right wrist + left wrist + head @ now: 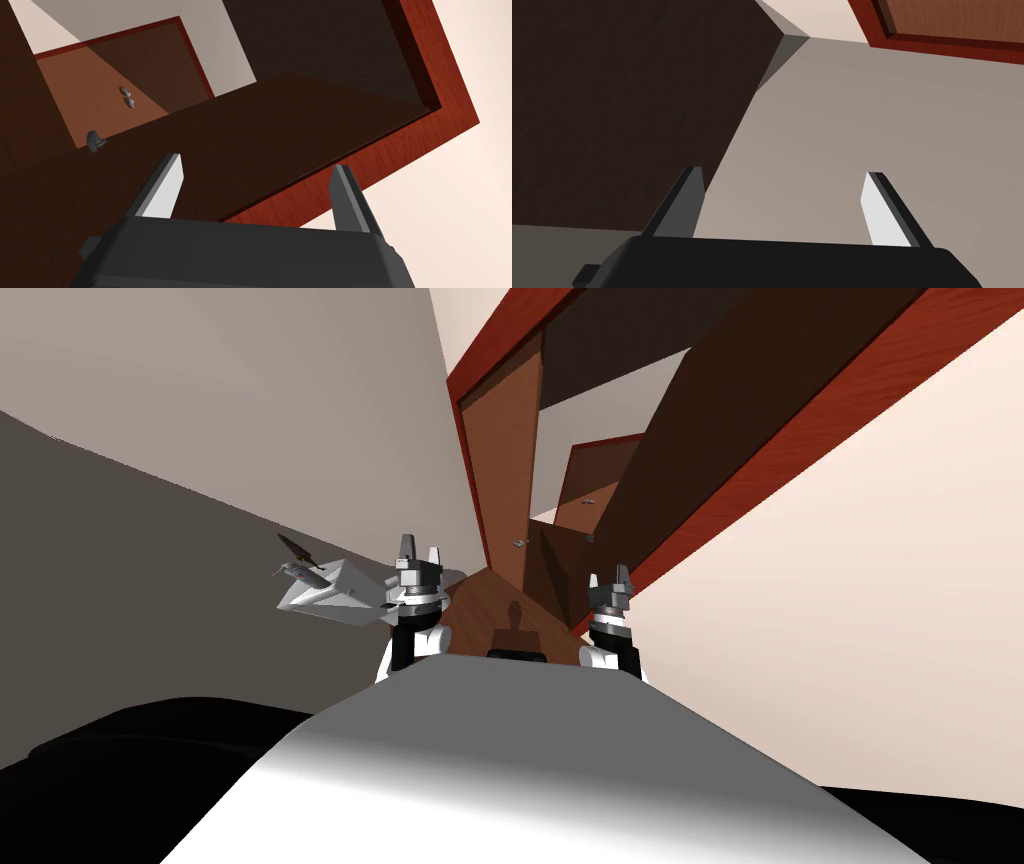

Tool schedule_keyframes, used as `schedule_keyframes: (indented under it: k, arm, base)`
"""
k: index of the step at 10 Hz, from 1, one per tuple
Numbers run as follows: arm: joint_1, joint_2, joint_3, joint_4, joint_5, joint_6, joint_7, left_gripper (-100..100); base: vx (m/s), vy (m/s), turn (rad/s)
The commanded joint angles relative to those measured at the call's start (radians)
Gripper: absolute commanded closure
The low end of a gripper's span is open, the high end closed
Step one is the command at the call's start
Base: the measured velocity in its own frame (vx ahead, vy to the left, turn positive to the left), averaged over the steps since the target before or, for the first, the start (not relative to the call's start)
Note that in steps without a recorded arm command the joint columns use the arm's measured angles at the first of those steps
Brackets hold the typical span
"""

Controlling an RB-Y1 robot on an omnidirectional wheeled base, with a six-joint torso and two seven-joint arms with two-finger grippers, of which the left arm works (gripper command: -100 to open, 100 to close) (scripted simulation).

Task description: Push the door open

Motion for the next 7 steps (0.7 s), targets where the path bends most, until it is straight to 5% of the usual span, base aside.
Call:
schedule_keyframes:
  k: [1, 7]
  arm:
    - [-0.011, 0.006, -0.005, 0.030, 0.000, -0.007, 0.001, -100]
    - [-0.060, 0.025, -0.025, 0.163, -0.001, -0.039, 0.006, -100]
  base:
    - [0.127, 0.050, -0.023]
    - [0.102, 0.030, -0.060]
